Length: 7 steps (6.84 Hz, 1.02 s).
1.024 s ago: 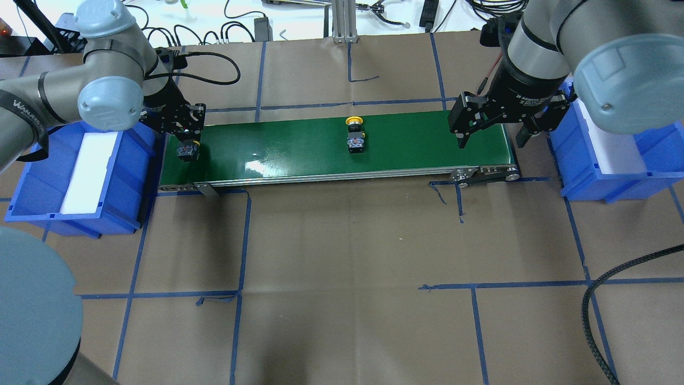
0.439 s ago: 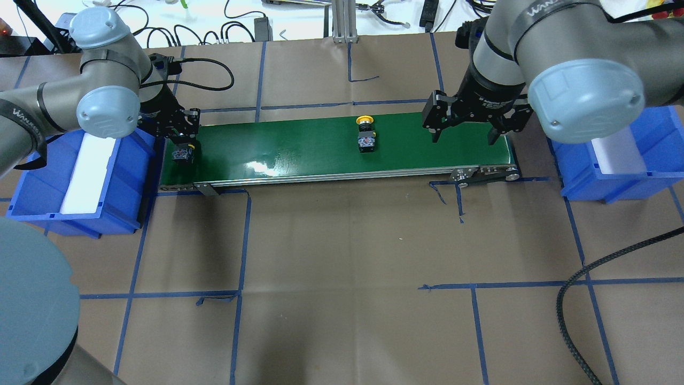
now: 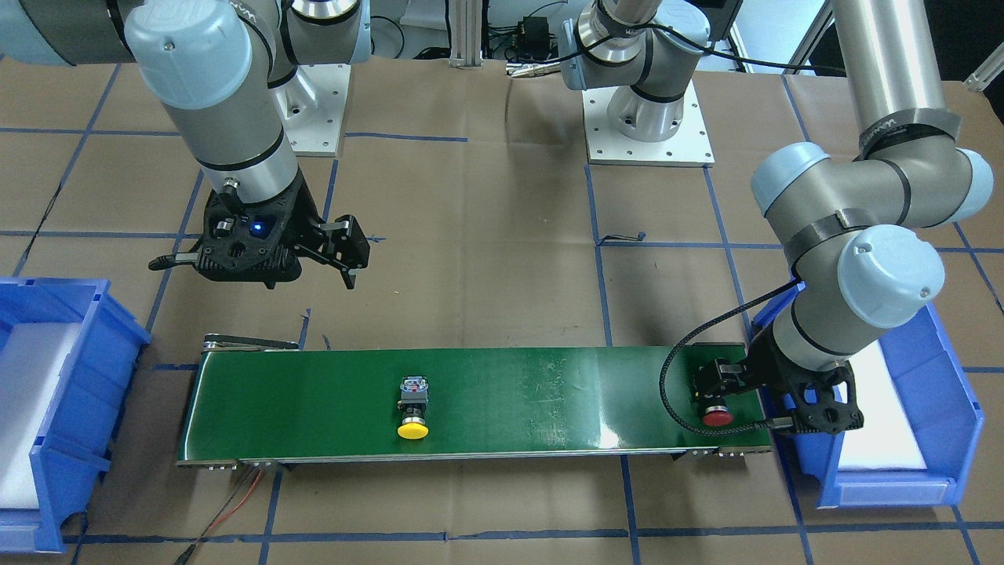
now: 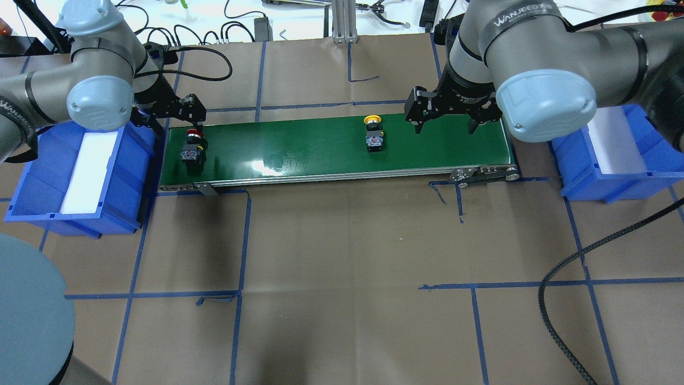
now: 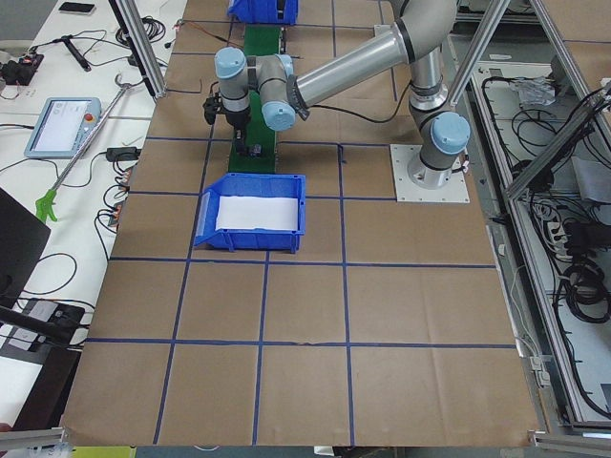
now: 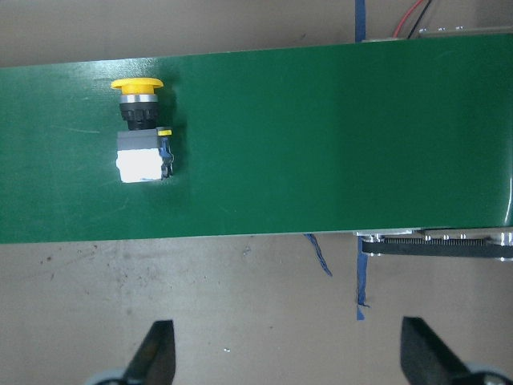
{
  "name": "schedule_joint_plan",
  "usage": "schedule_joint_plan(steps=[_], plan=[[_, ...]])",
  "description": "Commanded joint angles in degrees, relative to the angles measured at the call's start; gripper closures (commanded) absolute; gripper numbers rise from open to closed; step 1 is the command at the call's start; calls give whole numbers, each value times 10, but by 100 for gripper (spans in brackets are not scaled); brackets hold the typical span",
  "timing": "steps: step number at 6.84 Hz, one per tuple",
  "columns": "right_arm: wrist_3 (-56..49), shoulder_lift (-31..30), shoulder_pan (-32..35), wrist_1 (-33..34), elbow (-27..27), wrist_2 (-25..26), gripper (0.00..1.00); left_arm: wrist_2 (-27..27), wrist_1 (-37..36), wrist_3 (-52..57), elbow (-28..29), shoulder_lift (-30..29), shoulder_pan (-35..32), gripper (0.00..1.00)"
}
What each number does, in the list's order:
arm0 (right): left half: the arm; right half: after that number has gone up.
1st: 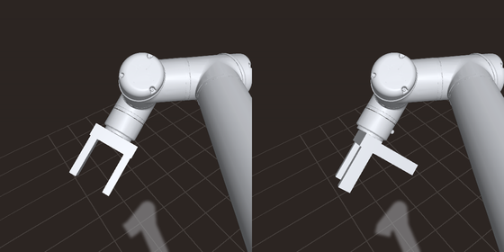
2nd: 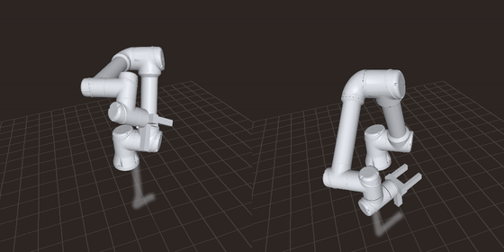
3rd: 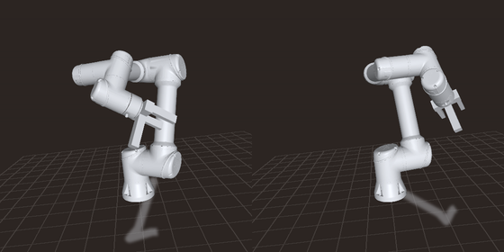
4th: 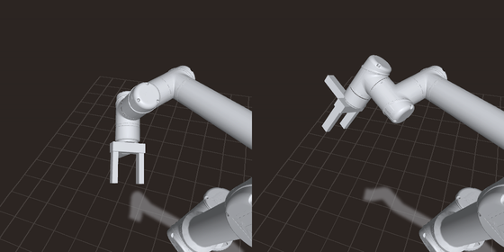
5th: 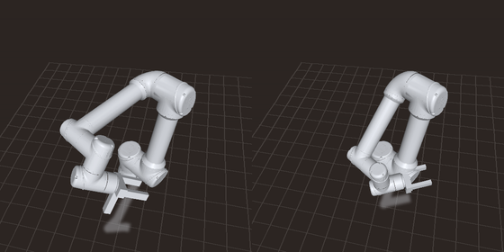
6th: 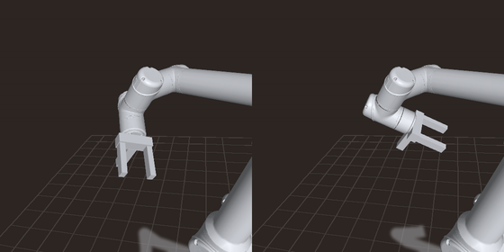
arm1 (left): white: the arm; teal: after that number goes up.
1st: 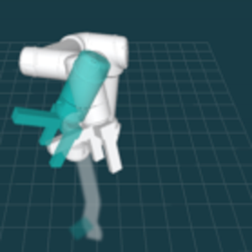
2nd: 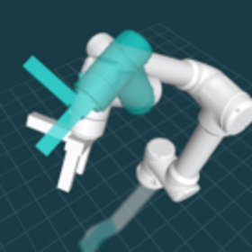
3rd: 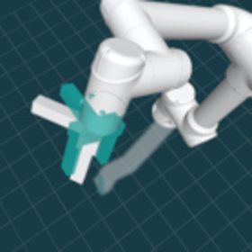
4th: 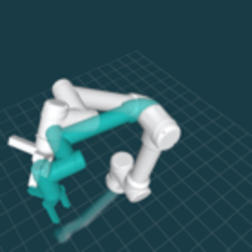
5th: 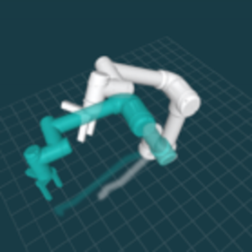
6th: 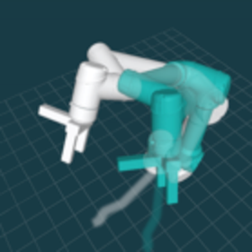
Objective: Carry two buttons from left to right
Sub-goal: 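Release the red button on the belt while the right gripper reaches toward the yellow button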
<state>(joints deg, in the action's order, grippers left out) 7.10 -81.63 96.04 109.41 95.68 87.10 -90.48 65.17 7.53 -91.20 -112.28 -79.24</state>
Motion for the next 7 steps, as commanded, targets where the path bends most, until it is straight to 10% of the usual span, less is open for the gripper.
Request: schedule_joint_plan(steps=[1,7], plan=[[-10,35,-3,26,-2,-3,0,3,95,-15,28,52,-5,1],[-12,148,-9,31,-75,-59,0,3,203,-91,-9,210,-111,1]])
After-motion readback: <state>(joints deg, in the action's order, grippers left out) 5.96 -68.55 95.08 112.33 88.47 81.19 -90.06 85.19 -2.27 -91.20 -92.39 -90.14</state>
